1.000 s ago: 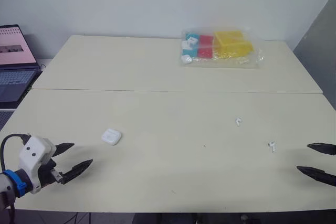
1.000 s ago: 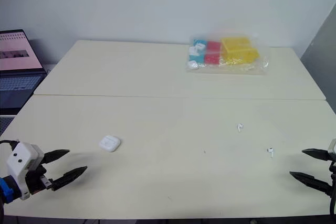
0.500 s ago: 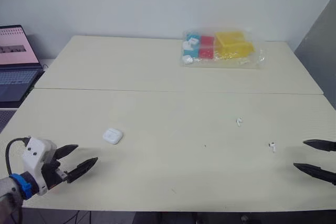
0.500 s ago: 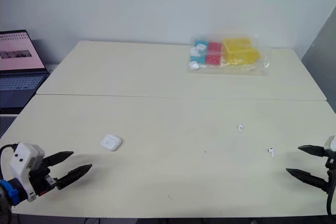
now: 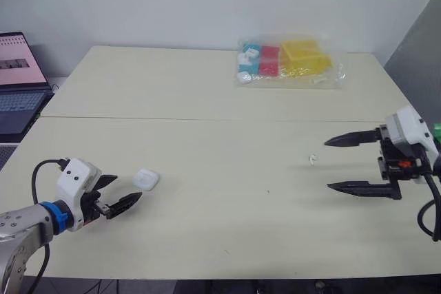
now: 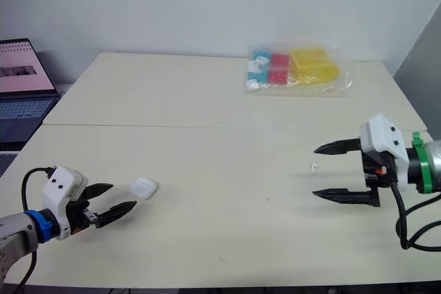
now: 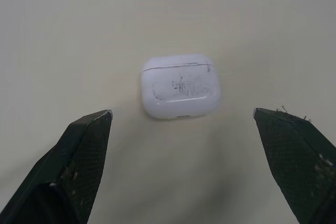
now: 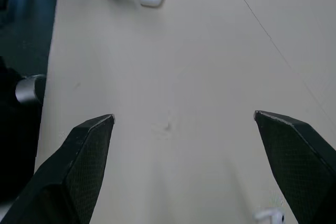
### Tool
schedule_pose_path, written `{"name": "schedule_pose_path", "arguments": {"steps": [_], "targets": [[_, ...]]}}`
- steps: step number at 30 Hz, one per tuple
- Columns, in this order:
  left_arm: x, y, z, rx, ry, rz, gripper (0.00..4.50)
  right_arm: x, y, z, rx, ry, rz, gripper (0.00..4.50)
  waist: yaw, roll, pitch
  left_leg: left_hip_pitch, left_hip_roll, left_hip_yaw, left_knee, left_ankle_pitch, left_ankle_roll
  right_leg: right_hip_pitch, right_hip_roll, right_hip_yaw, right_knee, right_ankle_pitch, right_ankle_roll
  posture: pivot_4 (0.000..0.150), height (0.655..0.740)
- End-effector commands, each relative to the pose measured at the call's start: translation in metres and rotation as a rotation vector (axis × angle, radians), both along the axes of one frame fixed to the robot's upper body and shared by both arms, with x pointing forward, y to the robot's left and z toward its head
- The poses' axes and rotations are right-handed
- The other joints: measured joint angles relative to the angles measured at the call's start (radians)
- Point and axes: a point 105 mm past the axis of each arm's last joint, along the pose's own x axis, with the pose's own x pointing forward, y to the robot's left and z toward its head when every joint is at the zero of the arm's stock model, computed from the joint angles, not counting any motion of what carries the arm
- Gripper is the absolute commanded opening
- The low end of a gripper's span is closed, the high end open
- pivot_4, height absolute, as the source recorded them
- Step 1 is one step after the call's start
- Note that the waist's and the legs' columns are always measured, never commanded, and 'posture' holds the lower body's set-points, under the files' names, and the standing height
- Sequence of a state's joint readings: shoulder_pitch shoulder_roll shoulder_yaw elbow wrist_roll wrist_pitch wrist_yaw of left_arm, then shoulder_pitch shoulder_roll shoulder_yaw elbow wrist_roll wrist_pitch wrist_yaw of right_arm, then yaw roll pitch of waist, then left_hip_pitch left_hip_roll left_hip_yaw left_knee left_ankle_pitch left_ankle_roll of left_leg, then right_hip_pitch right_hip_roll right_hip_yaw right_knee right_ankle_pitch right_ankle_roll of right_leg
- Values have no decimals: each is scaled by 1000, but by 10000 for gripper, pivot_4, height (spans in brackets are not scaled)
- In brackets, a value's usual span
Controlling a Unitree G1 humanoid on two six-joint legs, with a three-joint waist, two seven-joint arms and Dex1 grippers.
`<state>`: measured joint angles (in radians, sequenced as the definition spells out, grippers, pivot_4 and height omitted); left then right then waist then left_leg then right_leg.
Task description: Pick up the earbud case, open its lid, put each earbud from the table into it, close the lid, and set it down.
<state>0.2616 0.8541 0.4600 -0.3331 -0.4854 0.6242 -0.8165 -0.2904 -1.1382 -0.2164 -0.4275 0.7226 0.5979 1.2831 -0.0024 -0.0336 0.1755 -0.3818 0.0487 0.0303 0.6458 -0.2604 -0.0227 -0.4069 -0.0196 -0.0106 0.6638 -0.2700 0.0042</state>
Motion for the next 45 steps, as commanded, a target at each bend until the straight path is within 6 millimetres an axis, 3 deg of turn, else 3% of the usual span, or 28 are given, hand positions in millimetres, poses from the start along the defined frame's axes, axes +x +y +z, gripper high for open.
{"name": "schedule_pose_path", "arguments": {"steps": [1,9,18,31,35,38,45], "targets": [[9,-1,1,20,-10,-3,45000,3,16,5,6,-6,61,44595,0,0,0,0,0,0,0,0,0,0,0,0,0,0,-1,1500,7400],[30,-8,-12,5,15,18,45000,-1,34,1,7,-6,137,44595,3,0,0,-1,0,0,0,0,0,0,-1,0,0,3,-4,1500,7400],[41,-19,-23,-24,47,-10,45000,-2,37,1,6,-17,147,44595,1,0,0,0,0,0,1,0,0,0,-1,-1,2,3,-4,1500,7400],[36,-18,-38,-18,120,-21,45000,0,43,6,26,-30,166,44595,1,0,0,1,0,0,1,0,0,0,-1,0,3,3,-4,1500,7400],[35,-16,-39,-16,142,-49,36881,3,45,9,34,-46,170,45000,1,1,-1,1,0,0,1,0,0,0,-1,0,3,3,-4,1500,7400],[32,-17,-40,-11,157,-79,27963,3,46,11,41,-53,169,45000,1,1,-1,1,0,1,1,0,0,0,-1,0,3,3,-4,1500,7400],[27,-28,-35,-17,131,-183,27849,6,46,14,63,-58,138,45000,1,1,-1,1,0,1,1,0,0,0,-2,1,2,3,-4,1500,7400]]}}
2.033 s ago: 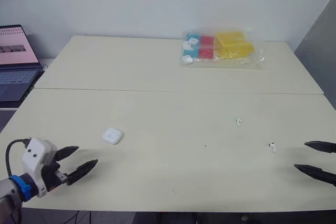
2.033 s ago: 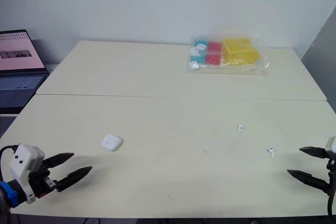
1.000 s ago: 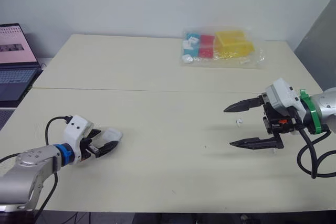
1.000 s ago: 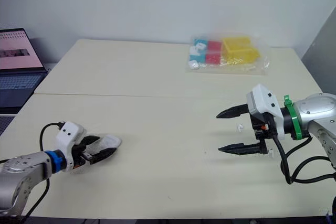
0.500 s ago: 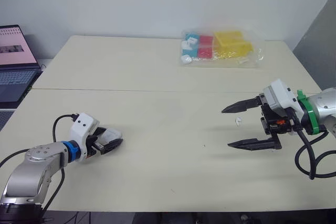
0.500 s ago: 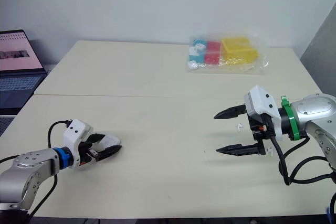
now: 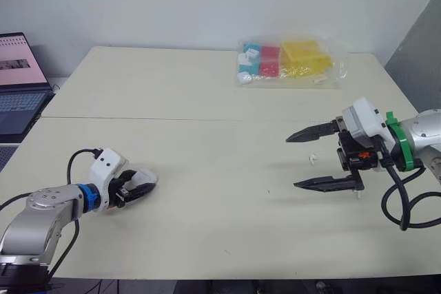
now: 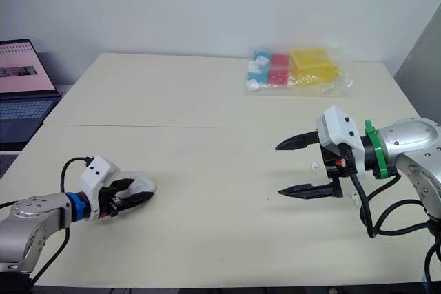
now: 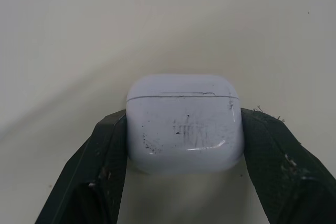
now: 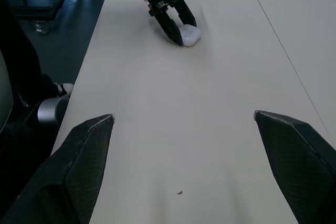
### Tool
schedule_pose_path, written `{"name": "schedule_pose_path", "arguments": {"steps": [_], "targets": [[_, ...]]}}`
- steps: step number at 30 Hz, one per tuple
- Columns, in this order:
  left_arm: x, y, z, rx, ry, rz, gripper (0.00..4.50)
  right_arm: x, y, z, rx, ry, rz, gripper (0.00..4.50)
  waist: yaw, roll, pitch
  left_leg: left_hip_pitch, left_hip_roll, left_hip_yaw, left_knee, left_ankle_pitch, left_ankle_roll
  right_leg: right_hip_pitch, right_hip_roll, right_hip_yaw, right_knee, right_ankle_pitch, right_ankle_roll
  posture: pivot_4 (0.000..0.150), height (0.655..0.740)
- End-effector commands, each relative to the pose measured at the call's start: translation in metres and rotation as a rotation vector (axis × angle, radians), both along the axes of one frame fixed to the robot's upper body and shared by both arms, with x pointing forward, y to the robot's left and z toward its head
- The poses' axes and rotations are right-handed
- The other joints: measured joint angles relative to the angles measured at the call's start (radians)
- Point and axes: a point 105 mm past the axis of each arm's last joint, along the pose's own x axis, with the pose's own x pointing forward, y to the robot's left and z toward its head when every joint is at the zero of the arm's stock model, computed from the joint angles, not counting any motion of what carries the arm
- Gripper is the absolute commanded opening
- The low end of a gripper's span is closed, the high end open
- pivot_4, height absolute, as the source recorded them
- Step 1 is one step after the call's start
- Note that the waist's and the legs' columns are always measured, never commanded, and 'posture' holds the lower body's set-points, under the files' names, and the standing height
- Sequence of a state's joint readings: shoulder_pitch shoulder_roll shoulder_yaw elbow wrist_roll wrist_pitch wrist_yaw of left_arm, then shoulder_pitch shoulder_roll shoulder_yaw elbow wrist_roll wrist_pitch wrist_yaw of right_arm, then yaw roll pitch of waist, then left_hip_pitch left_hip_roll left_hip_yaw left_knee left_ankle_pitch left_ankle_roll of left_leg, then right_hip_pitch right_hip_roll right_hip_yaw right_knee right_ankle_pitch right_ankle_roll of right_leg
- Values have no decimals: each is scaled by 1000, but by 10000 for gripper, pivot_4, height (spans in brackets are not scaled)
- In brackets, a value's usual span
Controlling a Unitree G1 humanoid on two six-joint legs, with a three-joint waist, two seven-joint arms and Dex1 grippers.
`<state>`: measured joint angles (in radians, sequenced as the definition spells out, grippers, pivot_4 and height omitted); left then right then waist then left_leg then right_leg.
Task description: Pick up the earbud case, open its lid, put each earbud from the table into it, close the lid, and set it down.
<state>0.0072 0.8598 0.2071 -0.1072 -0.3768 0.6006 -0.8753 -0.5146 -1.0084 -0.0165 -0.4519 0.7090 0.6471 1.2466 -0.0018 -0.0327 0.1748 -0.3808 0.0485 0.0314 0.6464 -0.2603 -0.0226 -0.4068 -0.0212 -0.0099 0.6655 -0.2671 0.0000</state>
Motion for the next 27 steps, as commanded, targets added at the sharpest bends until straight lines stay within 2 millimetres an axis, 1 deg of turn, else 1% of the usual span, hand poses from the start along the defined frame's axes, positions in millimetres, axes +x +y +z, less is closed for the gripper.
{"name": "schedule_pose_path", "arguments": {"steps": [1,2,3,4,6,7,8,9,11,12,13,14,17,21,24,25,27], "targets": [[-9,-23,-3,-43,1,-142,27849,1,0,10,32,-26,-27,45000,0,0,0,0,0,0,0,0,0,0,0,0,0,0,0,1500,7400],[-8,-30,1,-55,-29,-178,27849,1,0,10,41,-17,-36,45000,0,0,0,0,0,0,0,0,0,0,0,0,0,0,0,1500,7400],[-5,-45,9,-80,-80,-234,27849,2,1,11,78,8,-57,45000,0,0,0,0,0,0,0,0,0,0,0,0,0,0,0,1500,7400],[-2,-64,18,-109,-139,-299,27849,6,3,14,142,12,-102,45000,4,0,0,-1,0,0,0,0,0,0,0,0,0,0,0,1500,7400],[4,-90,29,-143,-218,-380,27849,9,8,19,228,44,-153,45000,11,-1,0,-2,0,-2,2,0,0,0,0,-1,0,1,1,1500,7400],[6,-98,31,-149,-241,-402,27849,8,9,19,250,64,-161,45000,14,-1,0,-3,0,-2,2,0,0,0,0,-1,0,1,1,1500,7400],[7,-101,32,-151,-253,-411,27849,6,11,20,258,80,-162,45000,15,-1,0,-4,0,-2,3,0,0,0,0,-1,0,1,2,1500,7400],[8,-116,36,-166,-292,-462,27849,7,11,16,251,102,-204,45000,15,-1,0,-4,-1,-2,4,0,0,0,0,-1,1,2,2,1500,7400],[10,-157,48,-141,-451,-628,27849,6,12,-3,218,219,-319,45000,17,-1,0,-3,-1,-2,4,0,0,0,0,0,0,2,2,1500,7400],[10,-171,52,-138,-508,-677,27849,5,12,-11,204,267,-358,45000,21,-1,0,-4,-1,-2,3,0,0,0,0,-1,0,2,2,1500,7400],[8,-181,54,-111,-571,-736,27849,5,12,-20,167,299,-407,45000,23,-2,0,-4,-2,-2,4,0,0,1,1,-1,0,2,2,1500,7400],[7,-186,55,-93,-606,-770,27849,6,12,-26,143,312,-439,45000,22,-2,0,-4,-2,-1,4,0,0,1,1,0,0,2,3,1500,7400],[5,-195,58,-74,-695,-841,27849,3,22,-31,181,372,-439,45000,5,-2,-1,-4,-2,1,4,0,0,0,1,3,-1,2,3,1500,7400],[4,-200,59,-60,-755,-885,27849,6,27,-37,191,412,-475,45000,1,-2,0,-3,-2,-1,3,0,0,0,4,0,0,2,3,1500,7400],[8,-206,67,-27,-849,-928,27849,15,32,-46,230,512,-523,45000,0,-2,0,-3,-2,-2,3,0,0,0,5,-1,0,2,3,1500,7400],[9,-206,68,-22,-863,-931,27849,16,33,-48,238,535,-531,45000,0,-2,0,-4,-2,-1,4,0,0,0,8,-1,0,2,3,1500,7400],[10,-207,69,-28,-869,-934,27849,20,36,-49,265,575,-543,45000,0,-2,-1,-4,-2,-1,5,0,0,0,8,1,0,3,4,1500,7400]]}}
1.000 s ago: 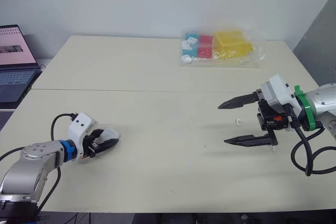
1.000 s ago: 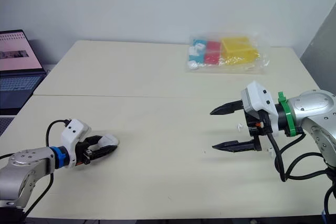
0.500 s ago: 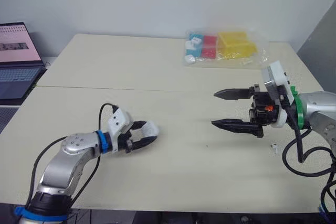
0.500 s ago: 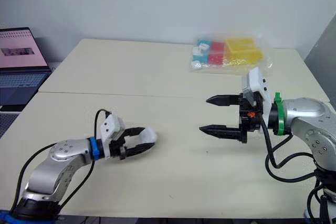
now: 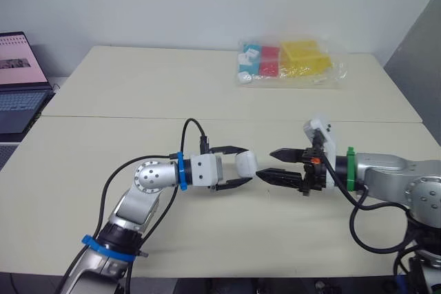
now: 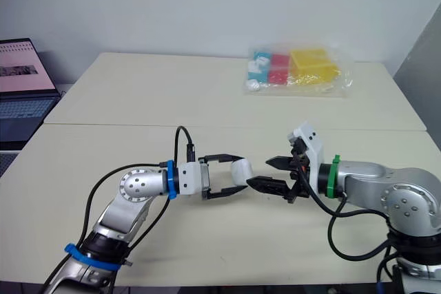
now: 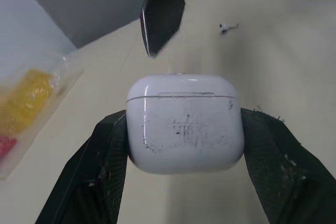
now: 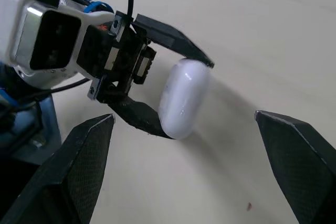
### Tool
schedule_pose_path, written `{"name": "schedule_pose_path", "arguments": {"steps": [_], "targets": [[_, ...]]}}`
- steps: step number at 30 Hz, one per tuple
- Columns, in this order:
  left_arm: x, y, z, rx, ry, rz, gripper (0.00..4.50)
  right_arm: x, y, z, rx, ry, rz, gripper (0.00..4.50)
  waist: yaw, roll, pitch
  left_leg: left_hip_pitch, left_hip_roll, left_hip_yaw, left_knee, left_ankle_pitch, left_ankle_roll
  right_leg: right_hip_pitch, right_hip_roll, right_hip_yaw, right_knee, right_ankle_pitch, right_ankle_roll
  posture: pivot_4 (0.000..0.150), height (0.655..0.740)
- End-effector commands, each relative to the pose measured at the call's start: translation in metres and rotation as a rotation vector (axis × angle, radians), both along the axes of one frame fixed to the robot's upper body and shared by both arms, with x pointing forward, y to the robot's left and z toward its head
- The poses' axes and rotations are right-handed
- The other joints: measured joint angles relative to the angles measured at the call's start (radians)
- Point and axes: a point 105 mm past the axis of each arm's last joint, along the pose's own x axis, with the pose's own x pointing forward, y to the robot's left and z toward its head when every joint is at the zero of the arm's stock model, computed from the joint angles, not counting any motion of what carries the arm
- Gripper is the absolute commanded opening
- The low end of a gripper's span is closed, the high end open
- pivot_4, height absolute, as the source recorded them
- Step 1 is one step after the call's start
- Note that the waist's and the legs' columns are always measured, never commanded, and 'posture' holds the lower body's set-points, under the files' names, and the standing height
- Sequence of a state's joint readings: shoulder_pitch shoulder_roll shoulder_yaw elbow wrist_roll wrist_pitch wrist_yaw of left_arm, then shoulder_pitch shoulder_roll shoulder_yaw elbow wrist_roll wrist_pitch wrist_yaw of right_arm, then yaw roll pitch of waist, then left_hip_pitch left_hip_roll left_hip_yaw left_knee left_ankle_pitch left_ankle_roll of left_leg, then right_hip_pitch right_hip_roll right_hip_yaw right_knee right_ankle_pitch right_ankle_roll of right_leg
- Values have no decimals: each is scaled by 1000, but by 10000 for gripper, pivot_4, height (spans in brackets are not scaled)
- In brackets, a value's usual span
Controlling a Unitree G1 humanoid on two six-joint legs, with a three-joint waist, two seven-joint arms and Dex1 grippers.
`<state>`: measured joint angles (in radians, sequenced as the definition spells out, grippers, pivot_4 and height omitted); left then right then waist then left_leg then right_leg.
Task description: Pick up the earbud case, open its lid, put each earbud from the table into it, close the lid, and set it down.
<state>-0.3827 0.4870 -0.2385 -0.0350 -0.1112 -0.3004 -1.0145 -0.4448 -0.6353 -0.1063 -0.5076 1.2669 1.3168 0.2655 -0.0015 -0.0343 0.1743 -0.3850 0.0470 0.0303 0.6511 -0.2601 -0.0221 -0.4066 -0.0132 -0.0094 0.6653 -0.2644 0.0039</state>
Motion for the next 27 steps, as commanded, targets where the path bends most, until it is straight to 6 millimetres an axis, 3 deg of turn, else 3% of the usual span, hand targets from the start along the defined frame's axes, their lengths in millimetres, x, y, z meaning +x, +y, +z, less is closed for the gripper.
{"name": "schedule_pose_path", "arguments": {"steps": [1,8,16,20,27], "targets": [[-2,-3,8,-21,-51,-27,27849,5,3,5,41,20,-24,45000,-1,0,0,0,0,1,0,0,0,0,0,1,0,1,0,1500,7400],[-6,-7,12,-45,-83,-47,27849,8,19,-3,93,77,-10,45000,-1,0,0,-2,0,-1,0,0,0,-1,-1,0,-1,1,0,1500,7400],[-7,-8,13,-52,-72,-52,27849,7,22,-3,129,122,28,45000,-1,0,0,-2,0,-1,0,0,0,-1,-1,0,-1,1,1,1500,7400],[-7,-9,17,-76,-75,-46,27849,7,23,-2,138,138,40,35846,-1,0,0,-2,0,-1,0,0,0,-1,0,0,-1,1,1,1500,7400],[-8,-11,20,-90,-83,-44,27849,4,26,-4,134,152,70,9722,-1,0,0,-2,1,-1,0,0,0,-1,0,0,-1,1,1,1500,7400]]}}
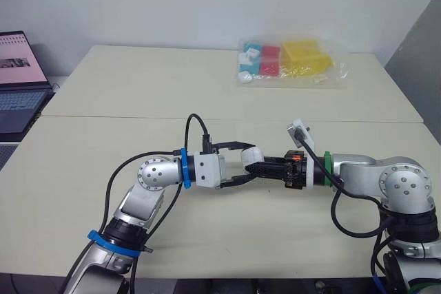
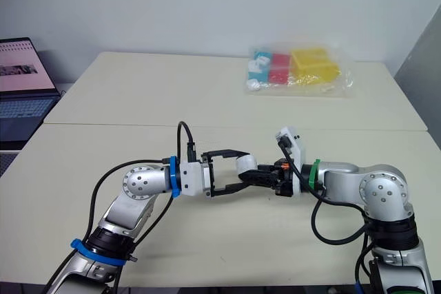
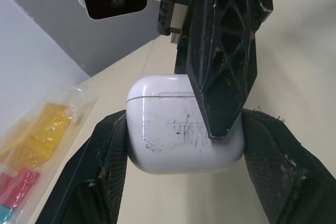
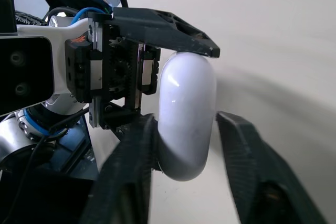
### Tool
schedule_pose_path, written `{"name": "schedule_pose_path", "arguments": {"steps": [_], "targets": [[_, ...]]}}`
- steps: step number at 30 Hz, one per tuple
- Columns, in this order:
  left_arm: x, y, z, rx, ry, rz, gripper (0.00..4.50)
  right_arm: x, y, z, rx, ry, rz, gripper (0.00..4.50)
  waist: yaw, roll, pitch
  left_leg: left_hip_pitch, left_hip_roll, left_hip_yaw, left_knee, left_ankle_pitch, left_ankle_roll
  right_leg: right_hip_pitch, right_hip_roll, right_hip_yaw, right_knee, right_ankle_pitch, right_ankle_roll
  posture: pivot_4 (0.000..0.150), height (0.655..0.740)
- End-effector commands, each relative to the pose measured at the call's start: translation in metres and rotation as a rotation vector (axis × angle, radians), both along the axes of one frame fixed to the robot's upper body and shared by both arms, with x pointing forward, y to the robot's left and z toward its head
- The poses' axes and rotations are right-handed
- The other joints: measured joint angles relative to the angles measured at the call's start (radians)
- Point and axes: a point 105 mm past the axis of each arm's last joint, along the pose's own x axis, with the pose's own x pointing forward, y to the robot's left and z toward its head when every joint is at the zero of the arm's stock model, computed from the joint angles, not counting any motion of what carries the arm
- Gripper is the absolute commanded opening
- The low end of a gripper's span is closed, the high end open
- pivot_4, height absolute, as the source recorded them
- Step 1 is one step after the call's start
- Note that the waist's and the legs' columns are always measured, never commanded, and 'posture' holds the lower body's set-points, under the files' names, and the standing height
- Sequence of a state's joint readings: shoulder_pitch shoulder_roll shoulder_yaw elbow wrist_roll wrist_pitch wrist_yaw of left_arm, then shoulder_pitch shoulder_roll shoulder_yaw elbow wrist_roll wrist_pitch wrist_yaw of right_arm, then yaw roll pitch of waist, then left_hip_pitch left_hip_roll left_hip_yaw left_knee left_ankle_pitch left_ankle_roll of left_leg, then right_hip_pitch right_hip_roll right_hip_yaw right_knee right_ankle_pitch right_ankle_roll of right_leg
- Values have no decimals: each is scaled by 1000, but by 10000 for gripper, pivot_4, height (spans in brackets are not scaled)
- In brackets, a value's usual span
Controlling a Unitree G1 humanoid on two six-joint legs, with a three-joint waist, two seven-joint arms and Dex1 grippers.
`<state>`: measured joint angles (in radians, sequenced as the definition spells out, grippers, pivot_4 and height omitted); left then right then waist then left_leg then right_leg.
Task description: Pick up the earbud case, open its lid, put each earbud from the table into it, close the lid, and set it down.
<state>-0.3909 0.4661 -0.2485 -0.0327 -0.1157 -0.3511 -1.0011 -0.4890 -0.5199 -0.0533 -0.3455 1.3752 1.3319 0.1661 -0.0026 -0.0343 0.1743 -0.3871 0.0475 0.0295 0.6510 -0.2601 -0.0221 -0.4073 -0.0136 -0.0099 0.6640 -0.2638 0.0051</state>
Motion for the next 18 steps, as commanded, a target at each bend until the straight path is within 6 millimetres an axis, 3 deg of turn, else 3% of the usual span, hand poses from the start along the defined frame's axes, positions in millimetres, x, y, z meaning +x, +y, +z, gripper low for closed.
{"name": "schedule_pose_path", "arguments": {"steps": [1,12,17,18], "targets": [[-5,-4,15,-54,-43,-15,27848,-6,5,7,17,-20,46,7739,0,0,0,0,0,0,0,0,0,0,0,0,0,0,0,1500,7400],[-4,-7,13,-58,-34,-5,27848,-2,3,11,9,-33,51,7862,0,0,0,0,0,0,0,0,0,0,0,0,0,-1,1,1500,7400],[1,-3,14,-36,-2,13,43702,-1,-3,10,-68,-78,67,7862,0,0,0,0,0,0,0,0,0,0,0,0,0,-2,4,1500,7400],[2,-2,13,-26,1,21,44931,-1,-4,10,-78,-86,71,7862,0,0,0,0,0,0,0,0,0,0,0,0,0,-2,4,1500,7400]]}}
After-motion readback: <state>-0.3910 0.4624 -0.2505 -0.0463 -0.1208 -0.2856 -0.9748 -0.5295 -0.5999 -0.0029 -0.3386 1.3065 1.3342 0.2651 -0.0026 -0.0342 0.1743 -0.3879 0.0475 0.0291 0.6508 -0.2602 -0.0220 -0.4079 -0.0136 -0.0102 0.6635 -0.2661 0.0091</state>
